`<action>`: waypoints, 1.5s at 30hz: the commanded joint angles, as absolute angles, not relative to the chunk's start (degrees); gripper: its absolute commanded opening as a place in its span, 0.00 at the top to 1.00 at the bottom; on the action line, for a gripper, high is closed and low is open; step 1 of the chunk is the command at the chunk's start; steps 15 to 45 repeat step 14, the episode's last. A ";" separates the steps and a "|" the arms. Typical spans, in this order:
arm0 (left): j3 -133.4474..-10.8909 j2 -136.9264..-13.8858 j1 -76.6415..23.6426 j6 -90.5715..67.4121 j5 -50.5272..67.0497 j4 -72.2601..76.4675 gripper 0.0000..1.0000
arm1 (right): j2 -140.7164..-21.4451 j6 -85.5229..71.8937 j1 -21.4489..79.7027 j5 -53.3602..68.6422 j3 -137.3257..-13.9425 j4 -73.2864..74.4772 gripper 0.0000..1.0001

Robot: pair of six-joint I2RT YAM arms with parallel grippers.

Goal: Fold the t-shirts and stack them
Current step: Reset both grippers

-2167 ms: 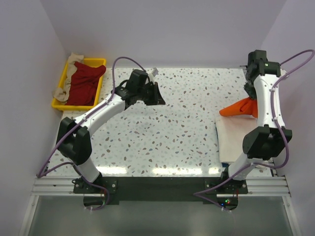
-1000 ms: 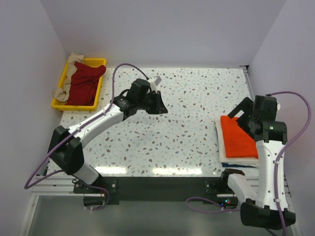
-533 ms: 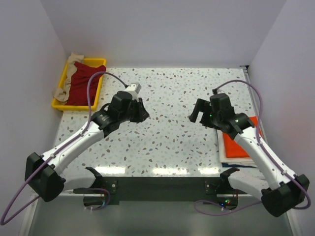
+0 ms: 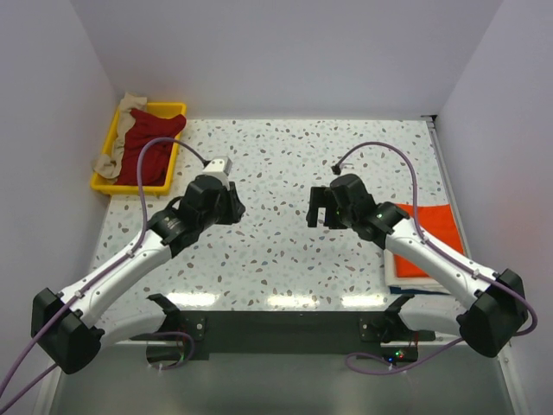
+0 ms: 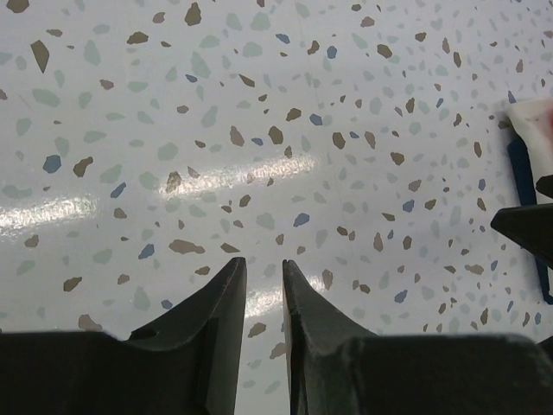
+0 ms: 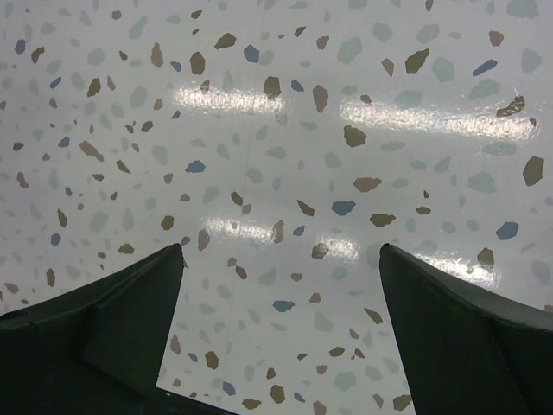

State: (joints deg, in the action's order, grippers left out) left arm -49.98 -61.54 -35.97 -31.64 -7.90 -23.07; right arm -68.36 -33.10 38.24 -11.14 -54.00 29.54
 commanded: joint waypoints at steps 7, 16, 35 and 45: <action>-49.04 -59.77 -35.51 -30.06 -9.67 -21.62 0.71 | -66.89 -30.50 38.23 -13.89 -53.79 26.46 0.01; -48.78 -59.41 -35.51 -30.06 -9.14 -21.45 0.71 | -65.31 -31.02 38.32 -14.15 -52.91 26.63 0.01; -48.78 -59.41 -35.51 -30.06 -9.14 -21.45 0.71 | -65.31 -31.02 38.32 -14.15 -52.91 26.63 0.01; -48.78 -59.41 -35.51 -30.06 -9.14 -21.45 0.71 | -65.31 -31.02 38.32 -14.15 -52.91 26.63 0.01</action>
